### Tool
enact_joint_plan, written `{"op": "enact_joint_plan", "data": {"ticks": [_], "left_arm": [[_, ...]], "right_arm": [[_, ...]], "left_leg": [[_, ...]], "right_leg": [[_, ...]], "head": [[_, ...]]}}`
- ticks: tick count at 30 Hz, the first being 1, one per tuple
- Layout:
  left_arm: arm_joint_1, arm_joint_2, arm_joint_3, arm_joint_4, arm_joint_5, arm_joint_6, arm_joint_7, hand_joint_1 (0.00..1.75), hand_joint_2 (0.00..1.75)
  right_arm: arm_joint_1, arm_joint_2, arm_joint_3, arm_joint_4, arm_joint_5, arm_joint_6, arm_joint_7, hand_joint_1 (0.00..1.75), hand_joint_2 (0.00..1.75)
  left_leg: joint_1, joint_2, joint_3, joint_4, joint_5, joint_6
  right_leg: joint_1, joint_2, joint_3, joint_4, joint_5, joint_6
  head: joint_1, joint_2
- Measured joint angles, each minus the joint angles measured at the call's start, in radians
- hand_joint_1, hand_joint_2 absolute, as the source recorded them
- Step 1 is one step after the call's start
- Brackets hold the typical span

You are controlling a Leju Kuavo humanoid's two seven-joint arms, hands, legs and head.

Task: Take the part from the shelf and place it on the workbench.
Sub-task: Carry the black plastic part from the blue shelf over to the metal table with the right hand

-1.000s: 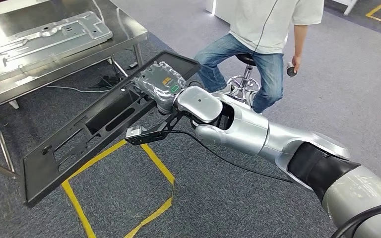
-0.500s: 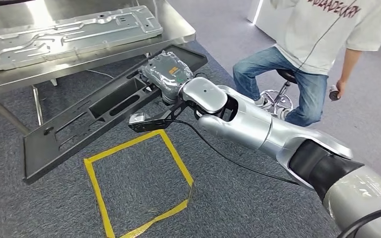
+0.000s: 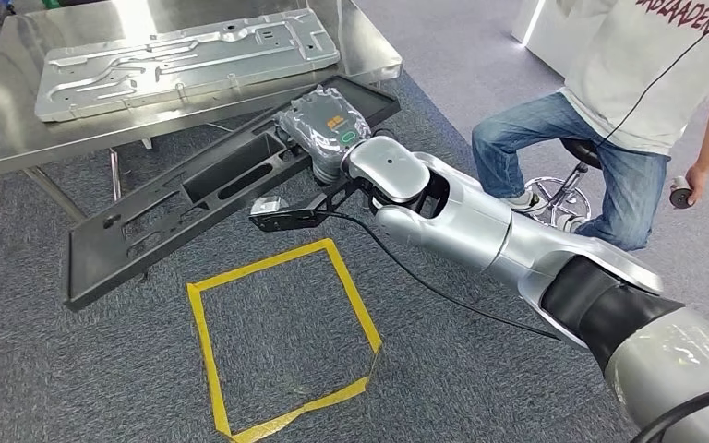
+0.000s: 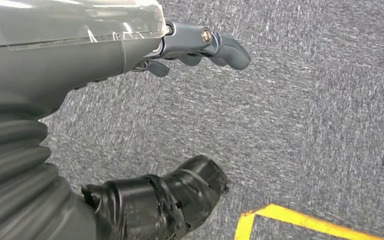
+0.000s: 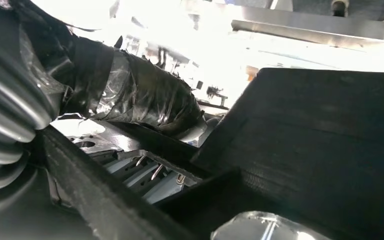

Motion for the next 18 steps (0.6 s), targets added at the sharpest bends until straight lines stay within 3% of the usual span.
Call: {"op": "enact_joint_plan", "data": {"ticks": [2,4,6,7,11,13,15,16,17,18], "left_arm": [[0.0,0.0,0.0,0.0,0.003,-0.016,0.002,0.0,1.75],[0.0,0.003,0.0,0.0,0.006,-0.038,0.003,0.0,1.75],[-0.002,0.005,0.0,0.0,0.009,-0.056,0.004,0.0,1.75],[-0.003,0.006,0.0,0.0,0.009,-0.061,0.004,0.0,1.75],[-0.002,0.006,0.0,0.0,0.011,-0.066,0.004,0.0,1.75],[-0.004,0.007,0.0,0.0,0.012,-0.066,0.004,0.0,1.75],[-0.004,0.007,0.0,0.0,0.015,-0.065,0.003,0.0,1.75],[-0.004,0.008,0.0,0.0,0.017,-0.064,0.002,0.0,1.75],[-0.003,0.008,0.0,0.0,0.019,-0.063,0.0,0.0,1.75],[-0.003,0.008,0.0,0.0,0.021,-0.062,-0.002,0.0,1.75]], "right_arm": [[0.0,0.0,0.0,0.002,-0.001,-0.001,0.001,1.75,1.75],[0.0,0.0,0.0,0.002,-0.001,-0.005,0.001,1.75,1.75],[-0.004,0.0,-0.003,0.001,0.0,-0.014,0.001,1.75,1.75],[-0.009,0.0,-0.005,-0.001,0.002,-0.019,0.001,1.75,1.75],[-0.029,-0.001,-0.011,-0.014,0.005,-0.028,0.001,1.75,1.75],[-0.033,-0.001,-0.014,-0.019,0.005,-0.03,0.001,1.75,1.75],[-0.035,-0.001,-0.016,-0.02,0.005,-0.031,0.001,1.75,1.75],[-0.035,-0.001,-0.016,-0.02,0.005,-0.031,0.001,1.75,1.75],[-0.035,-0.002,-0.016,-0.02,0.006,-0.031,0.001,1.75,1.75],[-0.035,-0.002,-0.016,-0.021,0.006,-0.031,0.001,1.75,1.75]], "left_leg": [[0.004,0.004,-0.026,0.042,0.003,-0.003],[0.005,0.006,0.022,-0.056,0.062,0.0],[0.001,0.008,0.084,-0.169,0.097,0.007],[-0.002,0.008,0.1,-0.197,0.099,0.011],[-0.004,0.004,0.111,-0.215,0.096,0.031],[-0.001,0.002,0.121,-0.225,0.098,0.041],[-0.002,0.0,0.124,-0.226,0.096,0.046],[-0.003,-0.002,0.124,-0.225,0.094,0.048],[-0.004,-0.003,0.125,-0.224,0.092,0.05],[-0.005,-0.005,0.126,-0.222,0.09,0.05]], "right_leg": [[0.0,-0.005,0.001,0.004,-0.004,0.0],[-0.001,-0.008,0.004,0.009,-0.011,0.005],[0.004,-0.011,0.006,0.015,-0.019,0.013],[0.006,-0.012,0.006,0.016,-0.022,0.018],[0.005,-0.013,0.011,0.013,-0.031,0.038],[0.004,-0.012,-0.017,0.08,-0.071,0.044],[0.004,-0.01,-0.084,0.207,-0.122,0.046],[0.004,-0.01,-0.112,0.253,-0.13,0.046],[0.004,-0.01,-0.126,0.266,-0.119,0.045],[0.005,-0.01,-0.122,0.24,-0.091,0.043]], "head": [[0.0,0.0],[0.0,0.0],[0.001,0.0],[0.002,0.0],[0.004,0.0],[0.004,0.0],[0.004,0.0],[0.004,0.0],[0.004,0.0],[0.004,0.0]]}}
